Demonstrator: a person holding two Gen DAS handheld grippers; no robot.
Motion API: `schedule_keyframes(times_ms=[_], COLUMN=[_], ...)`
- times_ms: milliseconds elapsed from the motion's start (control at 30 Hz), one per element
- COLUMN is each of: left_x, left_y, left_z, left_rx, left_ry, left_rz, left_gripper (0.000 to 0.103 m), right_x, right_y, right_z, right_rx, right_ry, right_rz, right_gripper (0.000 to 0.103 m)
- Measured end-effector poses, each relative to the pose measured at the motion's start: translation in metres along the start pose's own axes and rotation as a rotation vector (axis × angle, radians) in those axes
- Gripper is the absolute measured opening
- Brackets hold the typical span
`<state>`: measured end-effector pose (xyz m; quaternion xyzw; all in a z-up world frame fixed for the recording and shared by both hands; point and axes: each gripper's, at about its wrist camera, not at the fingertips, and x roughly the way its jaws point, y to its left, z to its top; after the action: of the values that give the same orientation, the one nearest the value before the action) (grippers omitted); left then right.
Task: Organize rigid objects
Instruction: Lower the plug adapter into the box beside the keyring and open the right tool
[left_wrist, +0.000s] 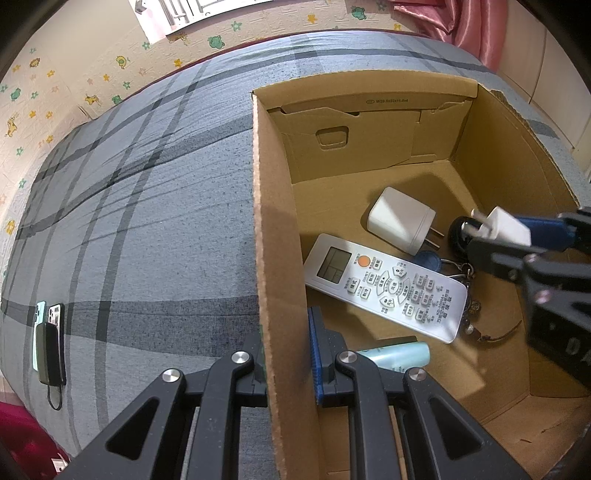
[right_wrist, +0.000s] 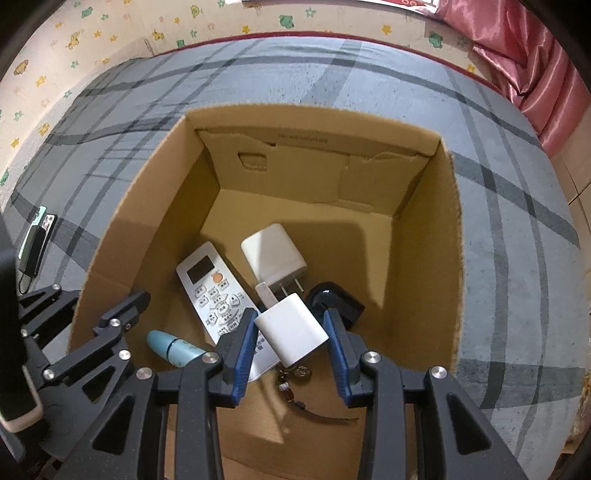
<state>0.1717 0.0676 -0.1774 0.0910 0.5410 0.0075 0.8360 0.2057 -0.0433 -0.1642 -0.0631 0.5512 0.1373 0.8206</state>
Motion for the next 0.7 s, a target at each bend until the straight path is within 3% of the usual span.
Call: schedule_keyframes(times_ms=[700], left_x=[-0.001], left_y=[-0.001], left_z=[0.0], left_rx=[0.002], left_ry=[0.0], left_rz=[0.004], left_gripper=[0.016], right_x=[0.023], right_y=[0.003], right_z=[-0.001], right_rx=[0.001], right_ry=[0.046], right_rz=[-0.004], right_gripper=[0.04])
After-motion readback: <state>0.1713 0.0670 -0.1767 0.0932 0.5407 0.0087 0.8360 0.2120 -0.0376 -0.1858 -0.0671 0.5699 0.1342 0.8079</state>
